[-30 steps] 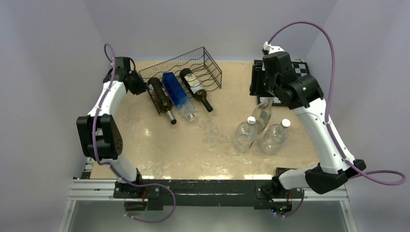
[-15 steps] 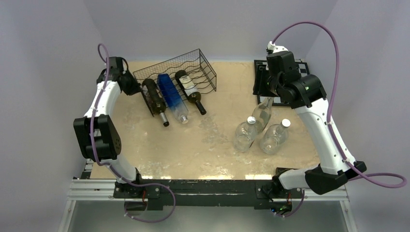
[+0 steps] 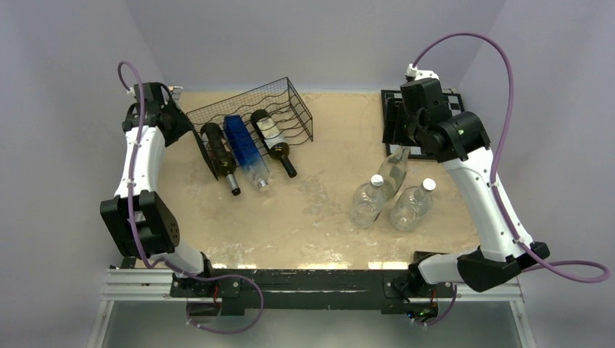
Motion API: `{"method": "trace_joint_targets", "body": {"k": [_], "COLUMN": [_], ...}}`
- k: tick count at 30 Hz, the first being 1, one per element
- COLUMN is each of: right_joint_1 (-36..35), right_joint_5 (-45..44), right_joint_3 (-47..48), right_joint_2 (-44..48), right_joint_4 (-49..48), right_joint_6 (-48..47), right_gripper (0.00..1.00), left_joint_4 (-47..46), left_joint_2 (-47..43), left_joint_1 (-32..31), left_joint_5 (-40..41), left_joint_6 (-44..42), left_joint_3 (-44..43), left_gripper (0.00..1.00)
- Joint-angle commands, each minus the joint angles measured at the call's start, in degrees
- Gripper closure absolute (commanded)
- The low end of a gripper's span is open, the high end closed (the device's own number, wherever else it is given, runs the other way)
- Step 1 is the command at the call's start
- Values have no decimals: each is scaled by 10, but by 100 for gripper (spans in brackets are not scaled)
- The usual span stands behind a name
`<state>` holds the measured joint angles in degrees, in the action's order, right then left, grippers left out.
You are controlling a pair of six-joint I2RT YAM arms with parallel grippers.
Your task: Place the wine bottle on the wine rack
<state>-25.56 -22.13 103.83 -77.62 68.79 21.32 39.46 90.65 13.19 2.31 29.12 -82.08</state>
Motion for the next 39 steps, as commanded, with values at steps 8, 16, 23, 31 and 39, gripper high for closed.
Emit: {"method": "trace_joint_targets", "body": {"k": [8,16,23,31,39], "right_joint_1": [41,66,75,80,80], "right_joint_5": [-28,17,28,36,54], "right_joint_3": [-71,-120,-118,-103,-36], "right_joint_2": [20,3,-25,-42,-51], "right_joint_4": [-14,-51,-71,-69,-56], "right_joint_6": [-4,-6,-28,-35,-54], "right_gripper": [29,38,45,81,100], "left_joint_4": [51,16,4,0,-66], "left_joint_2": [-75,-171,-207,-220,-218], "left_joint_1": [6,6,6,6,6], "left_joint_5": [-13,73,139,128,-181], "left_joint_6": [-48,-35,-24,-17,-63], "left_joint_3": [-96,-80,-53,-45,-30], "left_gripper": [10,1,1,1,1]}}
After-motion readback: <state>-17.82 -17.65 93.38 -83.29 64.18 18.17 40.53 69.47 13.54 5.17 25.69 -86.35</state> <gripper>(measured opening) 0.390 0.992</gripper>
